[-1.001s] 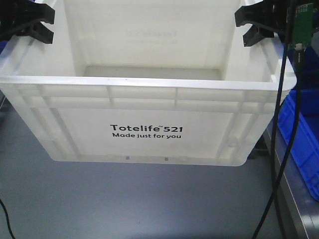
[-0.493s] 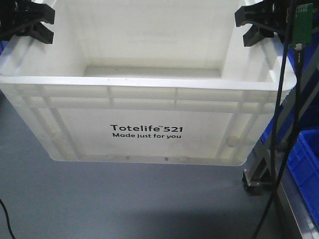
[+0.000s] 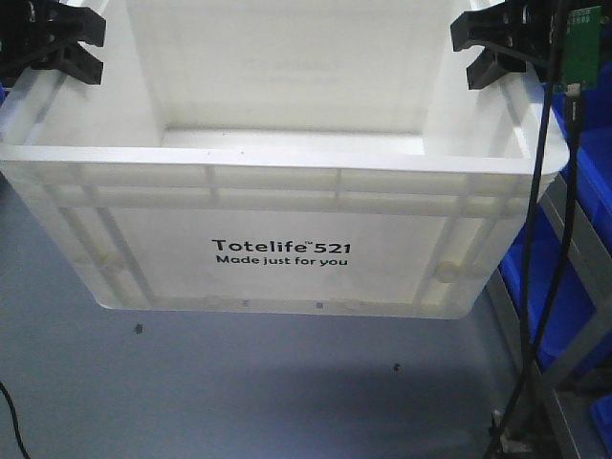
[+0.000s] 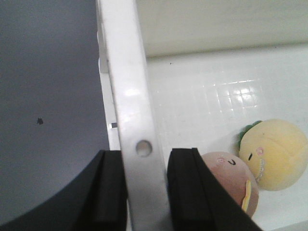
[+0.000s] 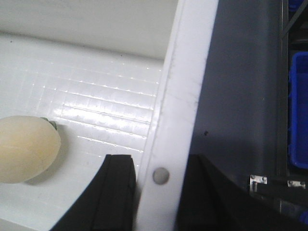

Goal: Place moving items into box and shelve
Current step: 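Keep gripping the crate rims while the base drives past blue bins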

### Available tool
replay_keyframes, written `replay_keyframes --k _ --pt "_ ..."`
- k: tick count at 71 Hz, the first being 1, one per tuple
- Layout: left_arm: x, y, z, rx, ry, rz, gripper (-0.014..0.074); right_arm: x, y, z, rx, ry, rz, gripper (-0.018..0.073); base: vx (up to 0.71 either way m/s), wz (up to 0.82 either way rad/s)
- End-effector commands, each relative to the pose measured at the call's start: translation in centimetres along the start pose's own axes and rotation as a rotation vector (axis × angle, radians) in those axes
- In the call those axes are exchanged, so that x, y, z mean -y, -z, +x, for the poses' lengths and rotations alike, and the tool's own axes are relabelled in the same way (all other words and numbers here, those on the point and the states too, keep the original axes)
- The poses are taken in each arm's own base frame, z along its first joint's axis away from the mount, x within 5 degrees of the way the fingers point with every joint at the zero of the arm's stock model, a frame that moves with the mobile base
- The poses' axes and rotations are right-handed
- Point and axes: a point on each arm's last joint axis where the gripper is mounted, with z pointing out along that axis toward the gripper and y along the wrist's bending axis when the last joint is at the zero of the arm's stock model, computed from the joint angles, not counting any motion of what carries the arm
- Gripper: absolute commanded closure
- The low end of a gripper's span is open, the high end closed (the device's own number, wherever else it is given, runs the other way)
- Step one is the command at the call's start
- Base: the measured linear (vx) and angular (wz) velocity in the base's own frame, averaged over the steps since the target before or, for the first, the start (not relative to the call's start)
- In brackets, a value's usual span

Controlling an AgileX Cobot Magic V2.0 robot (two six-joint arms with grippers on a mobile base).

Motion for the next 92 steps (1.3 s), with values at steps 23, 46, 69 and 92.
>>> replay_keyframes --k 23,46,69,92 --pt "1.37 3.30 -1.39 0.208 -0.010 0.077 0.0613 -0.65 3.30 -1.28 0.206 0.033 -0.047 0.0571 0.47 0.07" --pt "1.37 3.30 -1.39 0.208 -0.010 0.077 0.0613 -0.65 3.30 -1.28 0.205 0.033 -0.047 0.0571 0.46 0.08" --pt "1.38 3.30 -1.39 0.208 -0.010 0.078 0.0613 -0.65 3.30 -1.29 0.207 0.033 -0.047 0.0571 0.44 0.14" --pt "1.38 3.30 -1.39 0.208 -0.010 0.078 0.0613 -0.65 3.30 -1.29 0.207 0.033 -0.047 0.0571 0.41 0.31"
